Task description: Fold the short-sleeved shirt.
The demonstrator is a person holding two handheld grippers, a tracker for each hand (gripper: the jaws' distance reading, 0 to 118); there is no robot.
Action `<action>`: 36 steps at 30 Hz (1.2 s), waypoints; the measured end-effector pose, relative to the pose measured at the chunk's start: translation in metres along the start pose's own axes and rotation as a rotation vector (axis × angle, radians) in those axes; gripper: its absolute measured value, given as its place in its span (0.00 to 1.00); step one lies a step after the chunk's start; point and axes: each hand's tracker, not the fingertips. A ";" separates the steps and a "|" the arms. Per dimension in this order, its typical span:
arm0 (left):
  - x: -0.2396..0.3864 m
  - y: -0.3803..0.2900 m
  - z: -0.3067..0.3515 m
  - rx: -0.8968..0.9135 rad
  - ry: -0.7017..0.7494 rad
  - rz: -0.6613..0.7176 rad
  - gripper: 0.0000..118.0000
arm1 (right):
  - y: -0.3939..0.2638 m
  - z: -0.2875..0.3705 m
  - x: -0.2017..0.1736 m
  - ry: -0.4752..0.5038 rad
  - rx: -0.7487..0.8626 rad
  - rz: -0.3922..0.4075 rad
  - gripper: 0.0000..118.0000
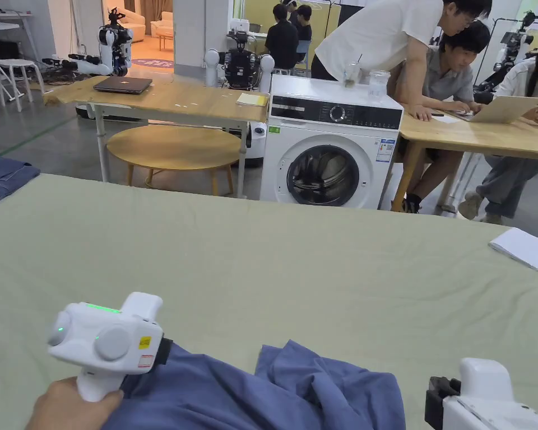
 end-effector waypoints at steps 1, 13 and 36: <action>-0.005 -0.005 0.015 0.028 -0.001 0.018 0.00 | 0.004 -0.011 0.001 0.007 -0.019 0.010 0.06; -0.040 -0.051 0.094 0.099 0.013 0.098 0.00 | 0.011 -0.126 -0.004 0.186 -0.358 -0.035 0.43; -0.081 0.012 0.208 0.336 0.083 0.195 0.00 | 0.114 0.067 0.016 0.024 0.182 0.085 0.01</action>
